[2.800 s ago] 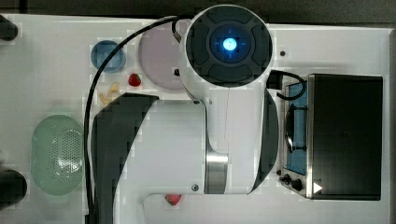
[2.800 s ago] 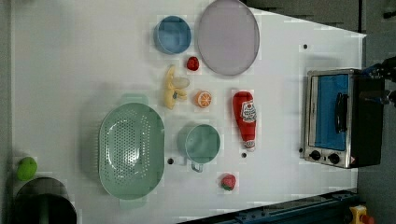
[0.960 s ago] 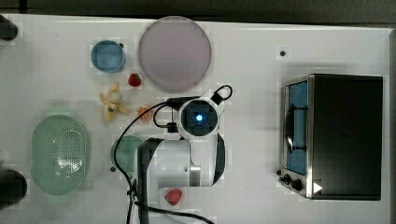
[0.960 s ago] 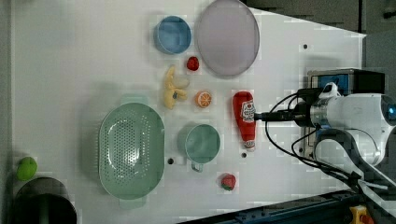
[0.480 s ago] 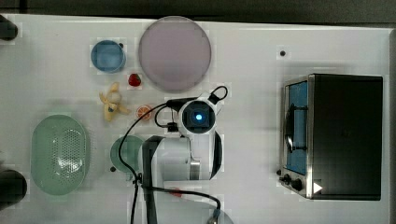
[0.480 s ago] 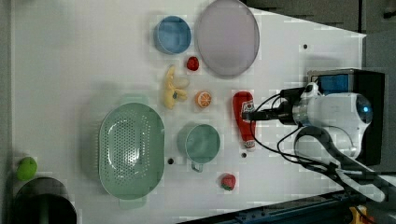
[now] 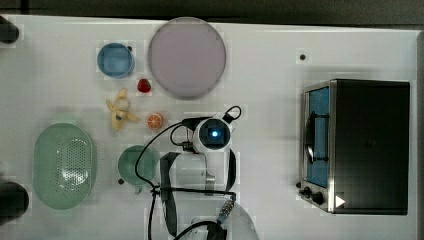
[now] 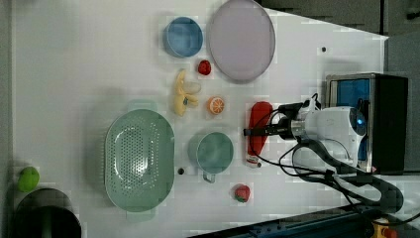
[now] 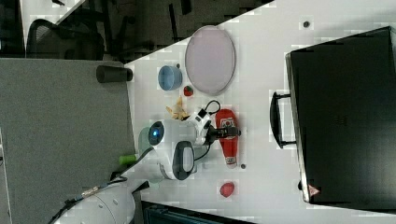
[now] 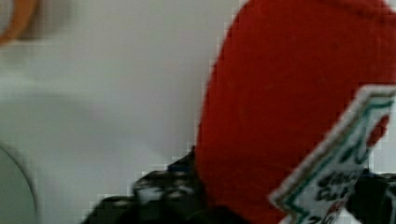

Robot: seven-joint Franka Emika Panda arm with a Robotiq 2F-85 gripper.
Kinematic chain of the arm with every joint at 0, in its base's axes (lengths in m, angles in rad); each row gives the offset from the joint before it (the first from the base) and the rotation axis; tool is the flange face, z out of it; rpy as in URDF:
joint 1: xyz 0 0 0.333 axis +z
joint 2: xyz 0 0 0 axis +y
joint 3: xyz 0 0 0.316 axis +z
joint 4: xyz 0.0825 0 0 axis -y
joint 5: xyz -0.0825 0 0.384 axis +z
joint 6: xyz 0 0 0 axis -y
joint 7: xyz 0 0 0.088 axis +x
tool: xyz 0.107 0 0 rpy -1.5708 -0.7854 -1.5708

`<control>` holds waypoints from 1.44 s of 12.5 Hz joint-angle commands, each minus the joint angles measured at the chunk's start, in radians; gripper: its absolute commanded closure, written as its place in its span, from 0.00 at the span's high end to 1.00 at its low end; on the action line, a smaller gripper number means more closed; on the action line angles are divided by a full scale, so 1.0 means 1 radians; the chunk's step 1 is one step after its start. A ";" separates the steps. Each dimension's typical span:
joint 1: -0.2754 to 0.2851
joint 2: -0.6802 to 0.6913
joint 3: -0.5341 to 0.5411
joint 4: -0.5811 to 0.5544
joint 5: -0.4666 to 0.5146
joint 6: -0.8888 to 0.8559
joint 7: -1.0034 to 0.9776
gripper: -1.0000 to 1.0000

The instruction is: Pick Ketchup from the table and place it in strainer.

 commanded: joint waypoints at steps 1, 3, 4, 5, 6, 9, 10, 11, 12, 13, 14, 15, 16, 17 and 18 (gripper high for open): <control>0.005 -0.063 0.005 0.025 0.003 0.015 -0.027 0.63; 0.004 -0.116 0.004 0.028 0.004 0.011 0.000 0.63; 0.004 -0.157 0.005 0.030 0.004 0.006 0.024 0.63; 0.006 -0.205 0.008 0.032 0.004 -0.017 0.056 0.63; 0.011 -0.255 0.015 0.037 0.004 -0.064 0.086 0.63; 0.024 -0.395 0.065 0.080 0.004 -0.255 0.179 0.63; 0.030 -0.436 0.088 0.104 0.004 -0.319 0.209 0.63; 0.036 -0.468 0.114 0.128 0.004 -0.385 0.243 0.63; 0.043 -0.488 0.145 0.152 0.004 -0.453 0.296 0.63; 0.052 -0.494 0.180 0.177 0.004 -0.509 0.361 0.63; 0.060 -0.493 0.218 0.193 0.004 -0.548 0.412 0.63; 0.069 -0.487 0.257 0.207 0.004 -0.552 0.465 0.63; 0.077 -0.480 0.296 0.218 0.004 -0.551 0.526 0.63; 0.084 -0.472 0.336 0.226 0.004 -0.550 0.605 0.63; 0.091 -0.461 0.377 0.231 0.004 -0.547 0.679 0.63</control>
